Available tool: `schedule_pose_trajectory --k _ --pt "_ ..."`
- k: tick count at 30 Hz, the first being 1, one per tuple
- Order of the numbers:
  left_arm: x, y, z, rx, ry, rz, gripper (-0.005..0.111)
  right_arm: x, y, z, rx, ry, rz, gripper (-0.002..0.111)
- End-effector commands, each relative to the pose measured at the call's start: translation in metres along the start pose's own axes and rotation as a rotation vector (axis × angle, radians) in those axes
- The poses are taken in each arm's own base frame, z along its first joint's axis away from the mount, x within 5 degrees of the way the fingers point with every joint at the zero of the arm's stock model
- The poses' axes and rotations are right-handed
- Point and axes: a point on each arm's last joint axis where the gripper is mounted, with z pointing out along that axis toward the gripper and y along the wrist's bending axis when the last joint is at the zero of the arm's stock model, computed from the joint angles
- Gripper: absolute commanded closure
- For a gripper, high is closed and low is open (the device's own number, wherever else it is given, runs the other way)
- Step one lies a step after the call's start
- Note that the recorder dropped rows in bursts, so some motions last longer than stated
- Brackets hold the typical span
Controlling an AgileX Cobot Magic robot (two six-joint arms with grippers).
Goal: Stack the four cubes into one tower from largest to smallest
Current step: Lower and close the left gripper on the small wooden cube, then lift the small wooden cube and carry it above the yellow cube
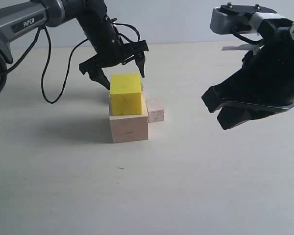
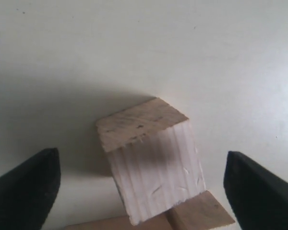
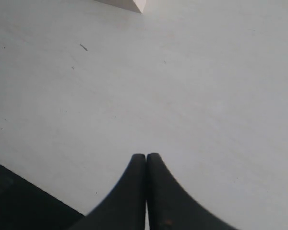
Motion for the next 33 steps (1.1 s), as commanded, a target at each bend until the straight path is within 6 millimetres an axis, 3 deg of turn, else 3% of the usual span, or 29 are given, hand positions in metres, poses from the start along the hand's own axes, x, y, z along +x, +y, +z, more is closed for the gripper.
schedule_pose_trajectory --k 1,8,11,14,19,21,33 --pt "0.001 -0.001 0.007 -0.003 0.009 0.003 0.019 0.0 0.0 -0.001 -0.002 -0.014 -0.004 0.108" --pt "0.001 0.001 0.015 -0.008 0.024 -0.003 0.019 0.0 0.0 -0.001 -0.002 -0.014 -0.004 0.108" --pt "0.001 0.002 0.016 -0.008 0.026 -0.009 0.025 0.0 0.0 -0.001 -0.002 -0.014 -0.004 0.108" --pt "0.0 0.004 0.015 -0.011 0.021 -0.011 0.045 0.0 0.0 -0.001 -0.002 -0.014 -0.004 0.108" --pt "-0.005 0.007 0.005 -0.009 0.001 -0.002 0.096 0.0 0.0 -0.001 -0.002 -0.014 -0.004 0.108" --pt "-0.006 0.006 -0.005 -0.001 -0.017 0.035 0.106 0.0 0.0 -0.001 -0.002 -0.014 -0.004 0.108" --pt "0.0 -0.011 -0.103 0.03 -0.209 0.166 0.107 0.0 0.0 -0.001 -0.002 -0.018 -0.004 0.108"
